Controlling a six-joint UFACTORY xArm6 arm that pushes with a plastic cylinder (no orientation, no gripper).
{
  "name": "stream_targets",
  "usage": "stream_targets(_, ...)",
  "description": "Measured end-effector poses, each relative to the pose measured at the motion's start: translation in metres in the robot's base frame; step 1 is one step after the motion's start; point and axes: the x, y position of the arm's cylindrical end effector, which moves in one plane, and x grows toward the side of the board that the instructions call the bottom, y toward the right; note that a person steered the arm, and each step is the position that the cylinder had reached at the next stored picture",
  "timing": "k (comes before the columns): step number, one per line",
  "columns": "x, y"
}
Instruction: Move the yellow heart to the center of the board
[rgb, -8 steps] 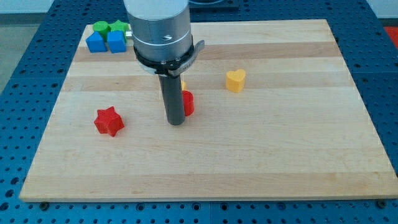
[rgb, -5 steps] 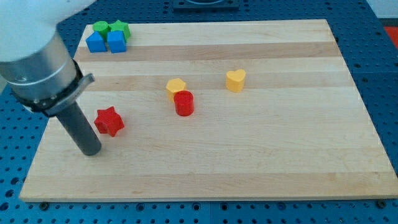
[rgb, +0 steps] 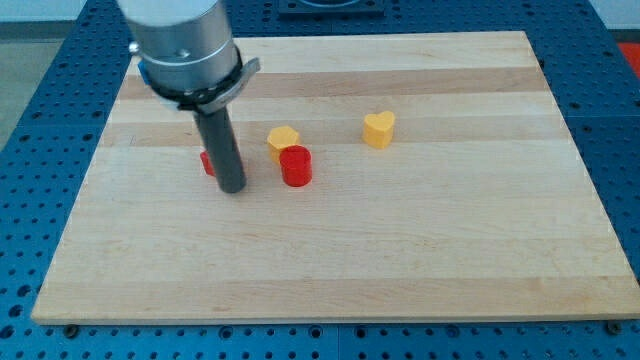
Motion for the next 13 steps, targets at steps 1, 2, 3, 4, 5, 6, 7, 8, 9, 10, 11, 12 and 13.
stream_targets(1,-0.016,-0.001)
stream_targets(2,0.014,-0.06)
stream_targets(3,-0.009,-0.09)
stream_targets(4,-0.031,-0.064)
stream_targets(5,-0.026,-0.034)
stream_targets(6,-0.026,-0.028)
stream_targets(7,-0.041,-0.053)
stream_targets(8,-0.087,-0.029)
stream_targets(9,-0.103,0.075)
stream_targets(10,-0.11,0.185)
stream_targets(11,-0.115,0.269)
stream_targets(12,-0.094,0.236)
stream_targets(13,-0.092,0.2)
